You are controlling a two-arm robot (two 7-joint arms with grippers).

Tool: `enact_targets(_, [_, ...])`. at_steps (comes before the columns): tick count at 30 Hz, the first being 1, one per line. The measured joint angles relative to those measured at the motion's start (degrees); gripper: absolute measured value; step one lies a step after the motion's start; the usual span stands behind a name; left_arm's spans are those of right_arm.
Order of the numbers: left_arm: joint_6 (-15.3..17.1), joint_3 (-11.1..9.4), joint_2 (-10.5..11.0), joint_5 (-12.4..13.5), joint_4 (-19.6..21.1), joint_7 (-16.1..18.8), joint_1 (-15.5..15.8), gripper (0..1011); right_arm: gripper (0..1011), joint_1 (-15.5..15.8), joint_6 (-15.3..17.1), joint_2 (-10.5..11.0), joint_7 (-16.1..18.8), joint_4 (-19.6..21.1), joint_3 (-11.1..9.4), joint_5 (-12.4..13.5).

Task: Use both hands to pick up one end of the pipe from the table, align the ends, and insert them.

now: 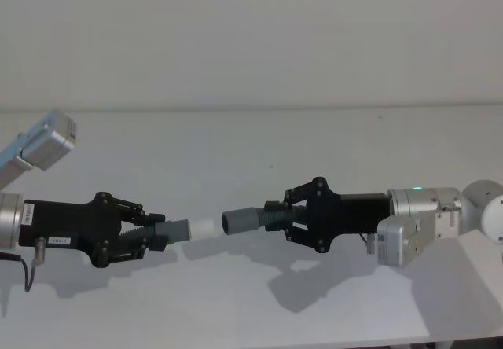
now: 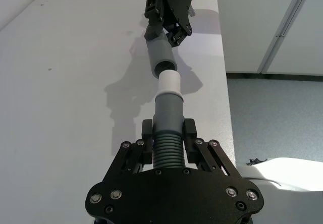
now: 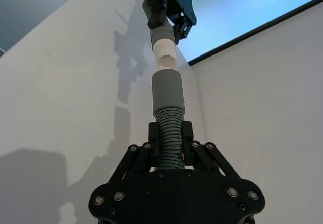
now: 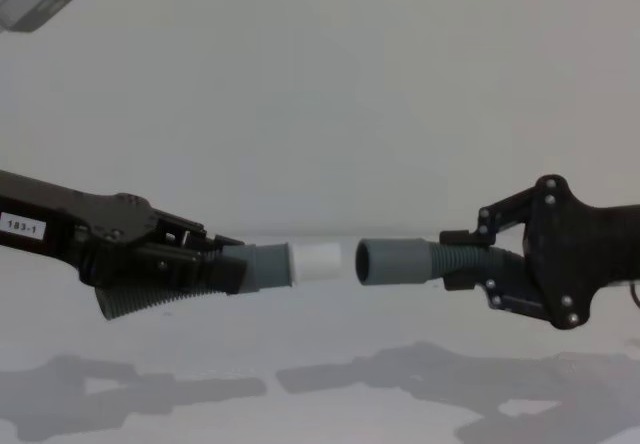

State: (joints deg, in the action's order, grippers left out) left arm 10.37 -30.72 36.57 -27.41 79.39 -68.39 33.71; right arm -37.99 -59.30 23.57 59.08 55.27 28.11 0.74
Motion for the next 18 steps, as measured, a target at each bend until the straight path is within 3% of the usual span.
enact_targets(18, [0.0,0.0,0.0,0.0,0.0,0.0,0.0,327,225,-0.68,-0.38,-0.72,-0.33,-0.74,1.23,0.15])
